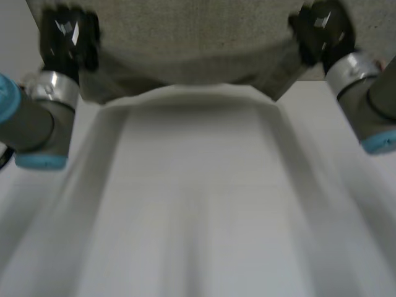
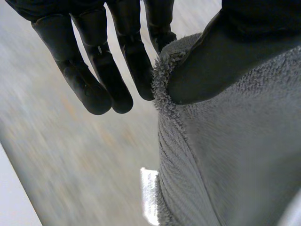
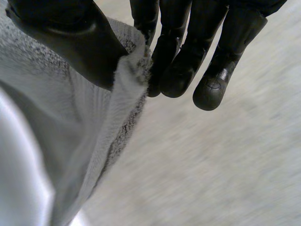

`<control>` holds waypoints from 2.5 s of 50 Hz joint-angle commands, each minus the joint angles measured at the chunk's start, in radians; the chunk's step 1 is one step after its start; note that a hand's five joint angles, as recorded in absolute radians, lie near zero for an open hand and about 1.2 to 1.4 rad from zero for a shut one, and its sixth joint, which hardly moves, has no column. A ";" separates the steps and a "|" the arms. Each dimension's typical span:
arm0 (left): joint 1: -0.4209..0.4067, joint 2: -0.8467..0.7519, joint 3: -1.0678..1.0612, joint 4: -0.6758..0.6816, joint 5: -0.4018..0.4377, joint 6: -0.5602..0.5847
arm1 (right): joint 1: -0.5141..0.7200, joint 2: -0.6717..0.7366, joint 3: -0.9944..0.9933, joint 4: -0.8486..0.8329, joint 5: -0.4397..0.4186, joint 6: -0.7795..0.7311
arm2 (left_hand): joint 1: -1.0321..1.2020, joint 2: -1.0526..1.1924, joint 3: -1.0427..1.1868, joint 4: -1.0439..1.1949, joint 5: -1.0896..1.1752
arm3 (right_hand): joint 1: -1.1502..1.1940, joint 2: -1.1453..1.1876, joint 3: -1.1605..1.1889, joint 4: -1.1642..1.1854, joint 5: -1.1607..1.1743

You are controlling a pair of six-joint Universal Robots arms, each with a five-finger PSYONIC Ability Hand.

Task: Fold the towel.

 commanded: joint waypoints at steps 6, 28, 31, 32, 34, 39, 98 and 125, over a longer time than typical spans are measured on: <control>0.002 -0.162 -0.265 -0.008 0.035 0.265 | 0.006 0.150 0.231 0.133 -0.045 -0.205 | -0.077 -0.117 -0.153 -0.125 -0.278 | 0.048 0.054 0.045 0.048 0.049; 0.011 0.192 -0.553 -0.055 0.035 0.396 | -0.132 -0.259 0.515 0.266 -0.053 -0.231 | -0.077 -0.117 -0.153 -0.125 -0.278 | 0.048 0.054 0.045 0.048 0.049; 0.028 0.285 -0.596 -0.064 0.035 0.395 | -0.150 -0.335 0.544 0.329 -0.054 -0.231 | -0.077 -0.117 -0.153 -0.125 -0.278 | 0.048 0.054 0.045 0.048 0.049; 0.030 0.334 -0.616 -0.075 0.035 0.393 | -0.155 -0.377 0.550 0.365 -0.056 -0.231 | -0.077 -0.117 -0.153 -0.125 -0.278 | 0.048 0.054 0.045 0.048 0.049; 0.030 0.382 -0.631 -0.090 0.036 0.393 | -0.162 -0.414 0.553 0.398 -0.056 -0.230 | -0.077 -0.117 -0.153 -0.125 -0.278 | 0.048 0.054 0.045 0.048 0.049; 0.036 0.505 -0.661 -0.144 0.045 0.382 | -0.227 -0.517 0.541 0.467 -0.056 -0.228 | -0.077 -0.117 -0.153 -0.125 -0.278 | 0.048 0.054 0.045 0.048 0.049; -0.053 -0.386 0.129 -0.069 -0.004 0.385 | -0.080 0.319 -0.011 -0.008 0.182 -0.222 | -1.299 -1.338 -1.375 -1.347 -1.500 | -1.174 -1.168 -1.177 -1.174 -1.173; -0.042 0.062 -0.316 -0.136 0.065 0.016 | -0.141 -0.109 0.322 0.446 0.041 0.036 | -1.298 -1.338 -1.374 -1.346 -1.499 | -1.008 -1.002 -1.011 -1.008 -1.007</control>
